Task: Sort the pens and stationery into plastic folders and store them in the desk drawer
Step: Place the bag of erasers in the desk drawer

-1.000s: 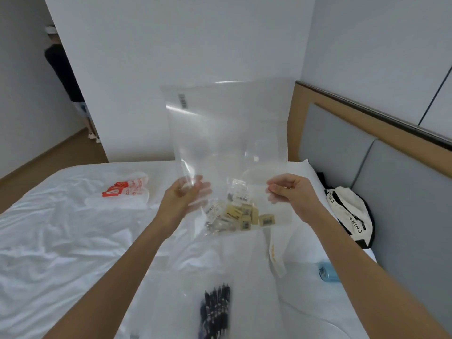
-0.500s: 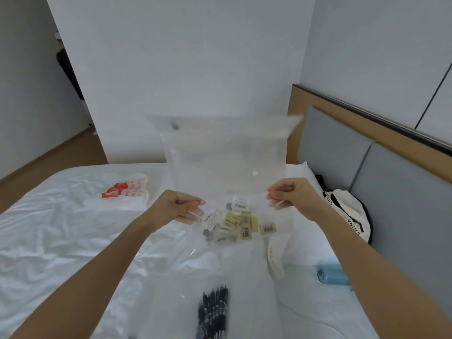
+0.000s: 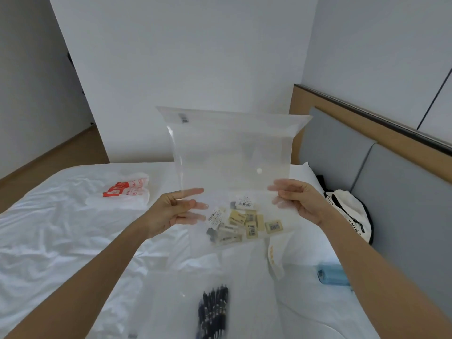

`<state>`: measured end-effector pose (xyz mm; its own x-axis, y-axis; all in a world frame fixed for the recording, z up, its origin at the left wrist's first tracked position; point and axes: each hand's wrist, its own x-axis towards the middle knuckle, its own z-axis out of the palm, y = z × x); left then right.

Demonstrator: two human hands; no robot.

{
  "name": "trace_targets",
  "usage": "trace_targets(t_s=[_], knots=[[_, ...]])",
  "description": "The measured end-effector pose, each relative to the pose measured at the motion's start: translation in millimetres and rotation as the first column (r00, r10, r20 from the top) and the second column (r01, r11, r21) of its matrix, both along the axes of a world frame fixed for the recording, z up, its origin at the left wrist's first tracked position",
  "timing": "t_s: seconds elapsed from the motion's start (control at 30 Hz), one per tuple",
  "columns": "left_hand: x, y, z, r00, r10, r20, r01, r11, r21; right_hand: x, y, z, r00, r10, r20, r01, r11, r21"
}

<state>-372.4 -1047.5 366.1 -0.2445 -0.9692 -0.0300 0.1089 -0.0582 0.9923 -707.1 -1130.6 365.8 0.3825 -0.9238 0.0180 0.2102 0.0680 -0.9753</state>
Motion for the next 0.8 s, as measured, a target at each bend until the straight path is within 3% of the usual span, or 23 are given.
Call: trace_targets(t_s=[0.17, 0.33, 0.43, 0.6, 0.8], knots=[[-2.1, 4.1, 3.7, 0.996, 0.039, -0.084, -0.039, 0.999, 0.006, -5.9, 1.2, 2.5, 0.994, 0.045, 0.099, -0.046, 0.999, 0.004], [-5.8, 3.8, 4.5, 0.993, 0.08, -0.09, -0.08, 0.997, 0.001, -9.7, 3.1, 5.3, 0.994, 0.051, 0.099, -0.051, 0.999, 0.001], [-6.6, 1.7, 3.4, 0.991, 0.097, -0.093, -0.098, 0.995, -0.007, -11.4, -4.2, 0.7, 0.997, -0.045, -0.06, 0.049, 0.997, 0.06], [-5.3, -1.4, 0.0, 0.996, 0.069, -0.059, -0.071, 0.997, -0.026, -10.1, -1.8, 3.2, 0.999, -0.034, 0.015, 0.031, 0.987, 0.158], [-11.3, 4.4, 6.4, 0.997, 0.052, -0.063, -0.056, 0.996, -0.074, -13.9, -5.5, -3.3, 1.0, 0.01, 0.014, -0.012, 0.989, 0.15]])
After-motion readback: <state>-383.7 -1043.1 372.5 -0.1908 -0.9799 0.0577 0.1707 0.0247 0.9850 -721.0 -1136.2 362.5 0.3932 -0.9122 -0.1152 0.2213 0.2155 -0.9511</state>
